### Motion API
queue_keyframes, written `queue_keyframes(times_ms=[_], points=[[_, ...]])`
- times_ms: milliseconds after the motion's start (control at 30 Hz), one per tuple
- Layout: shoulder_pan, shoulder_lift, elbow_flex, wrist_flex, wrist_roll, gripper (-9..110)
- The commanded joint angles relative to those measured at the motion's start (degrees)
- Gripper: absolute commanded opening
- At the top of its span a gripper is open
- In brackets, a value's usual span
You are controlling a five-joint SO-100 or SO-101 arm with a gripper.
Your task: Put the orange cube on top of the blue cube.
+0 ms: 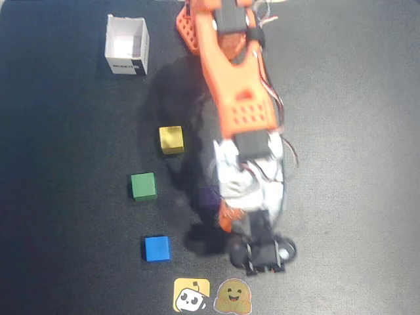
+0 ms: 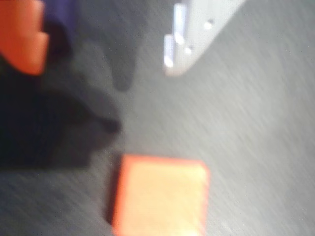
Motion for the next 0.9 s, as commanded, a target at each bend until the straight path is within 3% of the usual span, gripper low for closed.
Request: queue_keyframes(times_ms=[0,300,867], points=[[-1.1,-3.3,-7.0,-1.0,1.7,22],[-3.0,-14.9,-17.7,-2.7,6.3,22],[-2.7,-20.0,-17.1,-7.3,8.9,17]])
